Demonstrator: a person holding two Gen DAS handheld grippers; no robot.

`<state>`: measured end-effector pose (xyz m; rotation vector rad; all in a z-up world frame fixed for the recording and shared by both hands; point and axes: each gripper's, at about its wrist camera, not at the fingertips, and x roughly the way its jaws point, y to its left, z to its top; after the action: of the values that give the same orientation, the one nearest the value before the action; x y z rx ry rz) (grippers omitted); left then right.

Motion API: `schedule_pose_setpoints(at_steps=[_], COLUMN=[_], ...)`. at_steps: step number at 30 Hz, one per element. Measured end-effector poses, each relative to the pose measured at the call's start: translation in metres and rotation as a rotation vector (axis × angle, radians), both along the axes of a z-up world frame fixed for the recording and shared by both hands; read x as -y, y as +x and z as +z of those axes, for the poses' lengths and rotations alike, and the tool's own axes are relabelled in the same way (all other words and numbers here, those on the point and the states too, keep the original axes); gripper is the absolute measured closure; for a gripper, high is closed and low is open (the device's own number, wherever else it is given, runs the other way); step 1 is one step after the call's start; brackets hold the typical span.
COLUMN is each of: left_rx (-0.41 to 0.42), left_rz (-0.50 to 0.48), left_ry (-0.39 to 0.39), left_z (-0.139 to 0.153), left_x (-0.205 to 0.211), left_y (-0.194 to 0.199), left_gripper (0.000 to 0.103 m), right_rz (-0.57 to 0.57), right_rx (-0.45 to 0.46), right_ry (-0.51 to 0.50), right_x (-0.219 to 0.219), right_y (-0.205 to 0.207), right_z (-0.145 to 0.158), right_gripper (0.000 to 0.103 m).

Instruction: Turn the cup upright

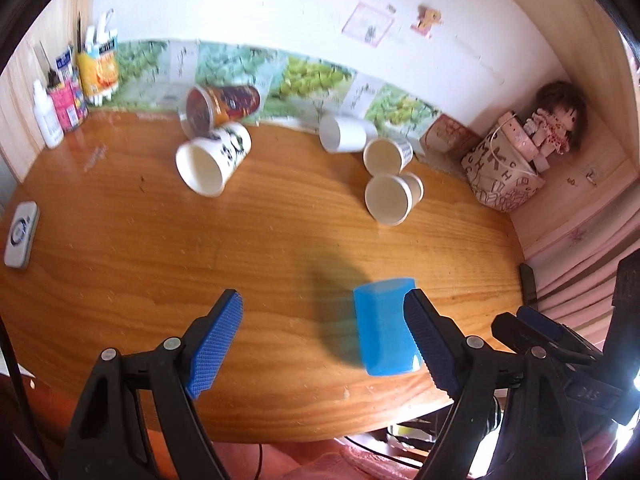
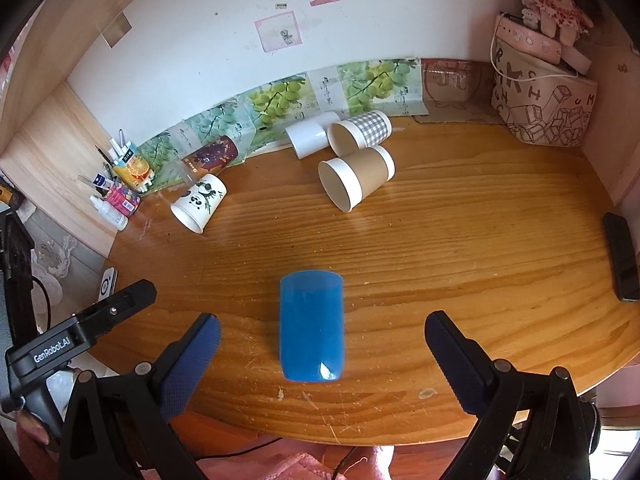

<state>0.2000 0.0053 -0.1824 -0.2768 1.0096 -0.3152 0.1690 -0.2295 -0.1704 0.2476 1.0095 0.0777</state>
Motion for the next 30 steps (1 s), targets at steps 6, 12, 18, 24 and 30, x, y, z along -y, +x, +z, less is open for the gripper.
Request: schedule_pose_setpoints(at_steps=[6,12,18,24,30], left_rx=[0.092,0.151,0.252,0.354,0.432], left_rz=[-0.022,-0.07,-0.12,-0.195,-0.27], left_ry=[-0.012,0.007,0.015,0.031,0.064], left_z=[0.02,0.032,0.048,0.062,0.069], left_x=[-0.02,-0.03,-0.036,-0.041,-0.046], left_y=[-0.004,-0.008,-0.017,-0.026,-0.03], left_gripper=[0.018,0.018,0.018,0.018,0.018], right_rz=[0.015,0.007,-0.069,-0.151,-0.17], right_rx=[0.135,0.219,0.234,0.224,0.219], right_ry=[-0.044,-0.129,-0.129,-0.126,-0.169], right_x=[-0.02,-0.031,-0.025,-0.021,-0.034], right_y=[0.001,-0.004,-0.009,-0.009,-0.008], right_z=[-0.002,-0.017,-0.035,-0.056,-0.074], right_gripper=[0.001,0.001,0.001,0.001,0.001])
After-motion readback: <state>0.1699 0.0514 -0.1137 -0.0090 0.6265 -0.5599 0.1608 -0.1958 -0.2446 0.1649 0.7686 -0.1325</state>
